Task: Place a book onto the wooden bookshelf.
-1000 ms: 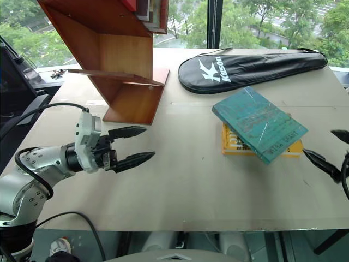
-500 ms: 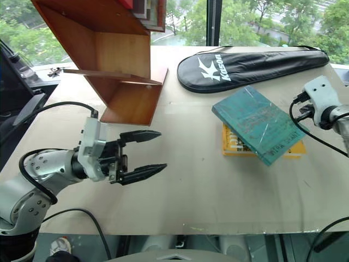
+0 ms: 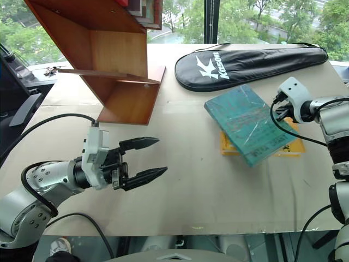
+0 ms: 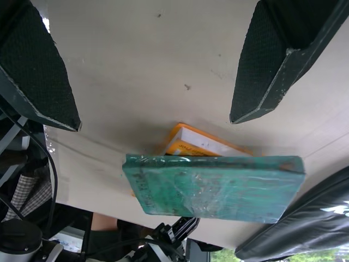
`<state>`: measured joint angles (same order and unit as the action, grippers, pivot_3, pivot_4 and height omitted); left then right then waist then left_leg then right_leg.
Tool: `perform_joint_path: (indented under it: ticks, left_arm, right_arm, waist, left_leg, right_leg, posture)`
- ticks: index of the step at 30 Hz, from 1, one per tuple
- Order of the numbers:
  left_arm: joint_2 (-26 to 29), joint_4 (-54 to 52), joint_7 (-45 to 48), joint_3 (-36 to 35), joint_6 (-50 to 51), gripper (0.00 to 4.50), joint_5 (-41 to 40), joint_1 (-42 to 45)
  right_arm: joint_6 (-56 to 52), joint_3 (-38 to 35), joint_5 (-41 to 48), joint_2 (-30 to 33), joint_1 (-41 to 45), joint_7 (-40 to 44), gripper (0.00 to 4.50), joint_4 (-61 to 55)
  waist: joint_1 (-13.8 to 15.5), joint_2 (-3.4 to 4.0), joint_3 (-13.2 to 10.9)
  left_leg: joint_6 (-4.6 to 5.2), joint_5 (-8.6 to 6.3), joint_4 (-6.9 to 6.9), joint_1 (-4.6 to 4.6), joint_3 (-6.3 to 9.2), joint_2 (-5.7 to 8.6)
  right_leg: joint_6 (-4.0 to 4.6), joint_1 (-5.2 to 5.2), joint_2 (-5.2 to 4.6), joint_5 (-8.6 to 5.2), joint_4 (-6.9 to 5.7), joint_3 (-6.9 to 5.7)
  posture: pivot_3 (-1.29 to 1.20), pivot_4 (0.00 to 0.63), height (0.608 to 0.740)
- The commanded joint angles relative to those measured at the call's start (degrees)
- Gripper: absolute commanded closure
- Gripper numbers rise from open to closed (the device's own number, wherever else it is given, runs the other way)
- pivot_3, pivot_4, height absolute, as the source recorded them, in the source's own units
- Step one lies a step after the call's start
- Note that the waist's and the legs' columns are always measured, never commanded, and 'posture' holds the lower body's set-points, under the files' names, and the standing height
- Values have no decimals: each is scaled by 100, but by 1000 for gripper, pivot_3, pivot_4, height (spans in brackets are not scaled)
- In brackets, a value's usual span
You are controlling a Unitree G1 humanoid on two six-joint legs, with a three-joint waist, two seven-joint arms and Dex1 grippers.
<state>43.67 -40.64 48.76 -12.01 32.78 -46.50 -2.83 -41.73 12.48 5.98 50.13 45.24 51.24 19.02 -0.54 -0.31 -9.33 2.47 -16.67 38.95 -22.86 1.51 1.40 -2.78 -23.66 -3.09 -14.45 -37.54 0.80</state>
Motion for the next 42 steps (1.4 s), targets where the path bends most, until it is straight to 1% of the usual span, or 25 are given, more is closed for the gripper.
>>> perform_joint_path:
  ticks: [1, 5, 7, 9, 10, 11, 12, 13, 14, 15, 16, 17, 19, 20, 22, 23, 24, 25, 27, 31, 33, 35, 38, 40, 42]
  left_arm:
    - [56, -129, 40, -93, -140, 0, 0, 25]
    - [85, -25, 105, -71, -157, 0, 26, 45]
    - [85, 49, 16, -19, -117, 0, 105, 78]
    - [57, 172, -321, 37, 180, 0, 51, 207]
    - [51, 227, -435, 87, 241, 0, 121, 269]
    - [51, 304, -531, 123, 325, 0, 158, 337]
    - [59, 360, -570, 138, 360, 0, 189, 375]
    - [107, 444, -840, 183, 677, 0, 214, 506]
    - [108, 573, -997, 188, 1021, 0, -6, 649]
    - [112, 678, -1076, 173, 1269, 0, -166, 753]
    - [142, 868, -1070, 169, 1672, 0, -517, 915]
    - [147, 1047, -987, 166, 1897, 0, -729, 1050]
    - [-19, 1563, -1167, 202, 2512, 0, -1185, 1490]
    - [-155, 1832, -1329, 242, 2802, 0, -1355, 1731]
    - [-469, 2390, -1686, 294, 3391, 0, -1695, 2222]
    - [-627, 2672, -1871, 272, 3686, 0, -1867, 2443]
    - [-812, 3012, -2095, 273, 4035, 0, -1993, 2685]
    - [-997, 3258, -2257, 308, 4206, 0, -1994, 2890]
    - [-1633, 4018, -2858, 122, 4537, 0, -2182, 3394]
    - [-2615, 5025, -3524, -81, 4844, 0, -2135, 4019]
    - [-3107, 5600, -3761, -133, 4660, 0, -1931, 4249]
    - [-3470, 6011, -3819, -117, 4421, 0, -1684, 4385]
    - [-3865, 6510, -3753, -119, 3958, 0, -1323, 4553]
    - [-4130, 6953, -3689, -285, 3594, 0, -1206, 4734]
    - [-4349, 7422, -3552, -228, 3163, 0, -900, 4920]
  right_arm:
    - [-415, -234, 100, -93, -151, -80, 4469, -754]
    - [-731, -406, 164, -186, -371, -283, 4469, -1324]
    - [-716, -653, 172, -142, -556, -451, 4469, -1515]
    - [114, -1548, 435, -152, -1143, -554, 4469, -1836]
    - [700, -2031, 717, -198, -1475, -334, 4469, -1986]
    - [979, -2373, 960, -82, -1847, 14, 4469, -2218]
    - [1108, -2541, 1116, 6, -2083, 254, 4469, -2373]
    - [998, -3045, 1467, 124, -2620, 610, 4238, -2822]
    - [966, -3502, 1748, 193, -3118, 904, 3967, -3241]
    - [954, -3806, 1960, 219, -3457, 1049, 3699, -3548]
    - [742, -4292, 2469, 142, -3809, 1212, 3404, -3952]
    - [724, -4625, 2761, 37, -4050, 1253, 2731, -4252]
    - [731, -5326, 3220, -147, -4670, 1417, 2044, -4787]
    - [766, -5600, 3373, -228, -4928, 1453, 1527, -4963]
    - [842, -6010, 3579, -368, -5409, 1529, 812, -5270]
    - [888, -6142, 3671, -434, -5589, 1504, 242, -5403]
    - [902, -6270, 3782, -519, -5762, 1467, 22, -5529]
    - [897, -6378, 3904, -594, -5949, 1433, 22, -5659]
    - [997, -6526, 4028, -784, -6265, 1313, 22, -5893]
    - [1061, -6654, 4344, -1099, -6658, 900, 22, -6278]
    - [1139, -6654, 4378, -1280, -6920, 730, 22, -6478]
    - [1228, -6665, 4412, -1410, -7127, 574, 22, -6609]
    - [1362, -6688, 4436, -1514, -7358, 370, 22, -6765]
    - [1422, -6681, 4481, -1553, -7485, 224, 22, -6842]
    - [1482, -6636, 4515, -1579, -7592, 75, 22, -6946]
  waist:
    - [-2, 0, 0]
    - [-2, 0, 0]
    - [12, 0, 0]
    - [81, 0, 0]
    - [132, 0, 0]
    - [153, 1, 1]
    - [163, 1, 1]
    - [144, 1, 1]
    - [174, 1, 0]
    - [178, -2, 2]
    - [154, -1, 3]
    - [141, -1, 2]
    - [125, 0, 3]
    - [121, -2, 4]
    - [134, -5, 5]
    - [130, -8, 5]
    - [131, -9, 4]
    - [134, -13, 3]
    - [131, -20, 5]
    - [132, -30, 9]
    - [136, -31, 10]
    - [131, -32, 10]
    - [133, -32, 10]
    - [144, -34, 9]
    - [151, -34, 9]
  left_leg:
    - [0, 0, 1, 0, 0, 0]
    - [-1, 0, 2, 1, 0, 0]
    - [-1, 0, 2, 1, 1, 1]
    - [-1, 0, 2, 0, 5, 2]
    - [-1, 0, 3, -1, 5, 2]
    - [-1, 0, 4, -3, 6, 3]
    - [0, 0, 5, -3, 5, 4]
    - [0, 0, 5, -4, 6, 5]
    - [0, 0, 5, -2, 4, 4]
    - [1, -1, 6, -5, 12, 4]
    - [2, -1, 8, 0, 15, 1]
    - [14, -8, 9, 2, 14, 1]
    - [23, -13, 14, 10, 13, 0]
    - [24, -14, 19, 13, 15, 1]
    - [26, -15, 26, 27, 18, 0]
    - [27, -15, 30, 41, 19, 1]
    - [27, -15, 33, 54, 21, 2]
    - [28, -16, 33, 73, 18, 5]
    - [29, -16, 32, 104, 19, 6]
    - [25, -14, 35, 104, 21, 10]
    - [12, -7, 33, 104, 20, 10]
    - [0, 0, 31, 97, 22, 10]
    - [-2, 0, 27, 96, 16, 11]
    - [-2, 0, 26, 95, 15, 11]
    - [-1, 0, 26, 95, 15, 11]
  right_leg:
    - [0, 0, 0, 0, -3, 0]
    - [0, -1, 0, 0, -7, 1]
    - [0, -1, -1, 0, -6, 1]
    - [0, -1, -2, 0, -4, -4]
    - [0, 0, -2, 0, -3, -4]
    - [0, 0, -2, 0, -3, -5]
    - [-1, 0, -2, 0, -3, -3]
    - [-1, 1, -2, 0, -3, -5]
    - [-1, 1, -1, 0, -6, -3]
    - [-2, 4, -2, 0, -6, -8]
    - [-2, 9, 1, 0, -8, -10]
    - [-2, 10, 2, 0, -13, -8]
    - [-2, 11, 4, 0, -27, -3]
    - [-2, 13, 6, 0, -34, -6]
    - [-2, 27, 10, 1, -42, -9]
    - [-3, 40, 11, 1, -42, -11]
    - [-4, 54, 11, 1, -42, -12]
    - [-4, 72, 10, 1, -42, -7]
    - [-5, 105, 11, 1, -39, -9]
    - [-6, 108, 10, 1, -41, -9]
    - [-6, 105, 9, 1, -39, -5]
    - [-6, 100, 9, 0, -34, -6]
    - [-6, 96, 9, 0, -31, 2]
    - [-6, 95, 8, 0, -30, 3]
    - [-6, 96, 7, 0, -31, 0]
  posture:
    - [0, 150, 740]
    - [0, 150, 740]
    - [0, 150, 740]
    - [0, 150, 740]
    - [0, 150, 740]
    - [0, 150, 740]
    - [0, 150, 740]
    - [0, 150, 740]
    - [0, 150, 740]
    - [0, 150, 740]
    - [0, 150, 740]
    - [0, 150, 740]
    - [0, 150, 740]
    - [0, 150, 740]
    - [0, 150, 740]
    - [0, 150, 740]
    - [0, 150, 740]
    - [0, 150, 740]
    - [0, 150, 740]
    - [0, 150, 740]
    - [0, 150, 740]
    - [0, 150, 740]
    - [0, 150, 740]
    - [0, 150, 740]
    - [0, 150, 740]
